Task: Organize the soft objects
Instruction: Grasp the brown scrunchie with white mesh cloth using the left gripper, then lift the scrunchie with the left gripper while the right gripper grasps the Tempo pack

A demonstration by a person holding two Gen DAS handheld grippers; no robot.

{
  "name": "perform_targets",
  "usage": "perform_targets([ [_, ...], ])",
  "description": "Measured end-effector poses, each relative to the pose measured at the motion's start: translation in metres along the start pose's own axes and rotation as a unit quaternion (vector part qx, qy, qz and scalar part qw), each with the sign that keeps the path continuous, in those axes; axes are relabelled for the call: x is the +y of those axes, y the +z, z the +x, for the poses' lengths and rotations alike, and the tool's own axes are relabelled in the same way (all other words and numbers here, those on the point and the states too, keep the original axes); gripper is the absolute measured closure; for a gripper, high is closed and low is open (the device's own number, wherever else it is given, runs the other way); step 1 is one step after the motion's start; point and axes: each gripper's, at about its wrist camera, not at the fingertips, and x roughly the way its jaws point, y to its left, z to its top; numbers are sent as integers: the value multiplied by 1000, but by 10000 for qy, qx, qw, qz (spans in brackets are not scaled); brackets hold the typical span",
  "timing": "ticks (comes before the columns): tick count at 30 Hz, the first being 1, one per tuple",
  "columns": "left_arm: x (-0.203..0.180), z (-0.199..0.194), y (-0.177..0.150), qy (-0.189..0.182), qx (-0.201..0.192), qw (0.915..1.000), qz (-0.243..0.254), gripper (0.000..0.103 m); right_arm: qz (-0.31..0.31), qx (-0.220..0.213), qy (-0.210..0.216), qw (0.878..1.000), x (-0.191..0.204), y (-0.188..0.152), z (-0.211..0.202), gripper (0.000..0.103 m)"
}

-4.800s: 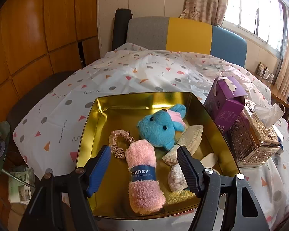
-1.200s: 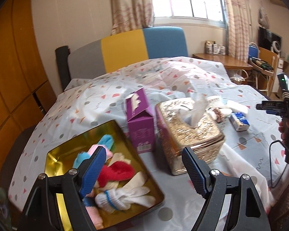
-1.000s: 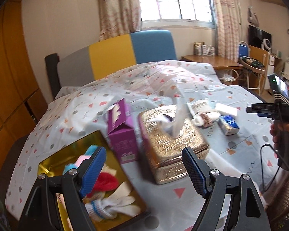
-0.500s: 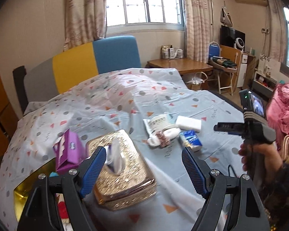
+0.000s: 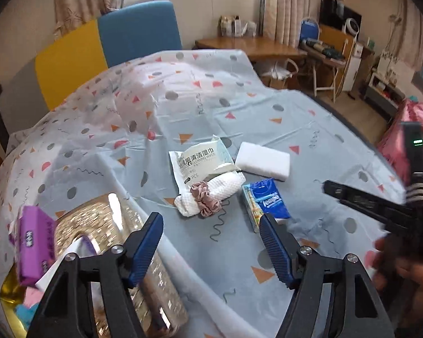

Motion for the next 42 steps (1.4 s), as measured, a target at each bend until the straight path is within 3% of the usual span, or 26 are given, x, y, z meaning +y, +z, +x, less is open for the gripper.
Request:
perform_targets([
  [8, -13, 88, 7, 596, 525, 9962, 346, 35, 379, 118, 183, 9990, -13, 4, 2, 47],
  [14, -20, 134, 20, 807, 649, 9923, 677, 30, 427, 138, 282, 9986, -14, 4, 1, 47],
  [15, -19, 141, 21, 793, 710, 9923, 635, 31, 427, 144, 293, 9986, -14, 5, 1, 47],
  [16, -20, 147, 21, 717, 816, 9920, 648, 45, 438, 161, 323, 9984, -14, 5, 2, 47],
  [18, -22, 147, 18, 714, 812, 9919, 661, 56, 438, 167, 352, 9983, -13, 5, 3, 47],
  [19, -23, 143, 15, 486, 813, 9938, 586, 65, 427, 168, 351, 9983, -13, 6, 3, 47],
  [24, -20, 117, -12, -243, 1013, 9946, -25, 66, 541, 161, 429, 9975, -17, 8, 2, 47],
  [27, -23, 104, -34, -486, 1064, 9931, -89, 62, 575, 169, 431, 9973, -18, 7, 1, 47],
  [29, -25, 104, -39, -441, 1125, 9926, -104, 51, 542, 176, 408, 9975, -17, 7, 2, 47],
  [33, -23, 112, -38, -356, 1069, 9936, -88, 45, 425, 210, 338, 9983, -14, 5, 4, 47],
  [35, -23, 110, -38, -440, 987, 9941, -97, 63, 389, 260, 357, 9983, -13, 4, 7, 47],
  [42, -25, 95, -55, -393, 825, 9958, -66, 65, 92, 282, 534, 9981, -1, 4, 11, 47],
])
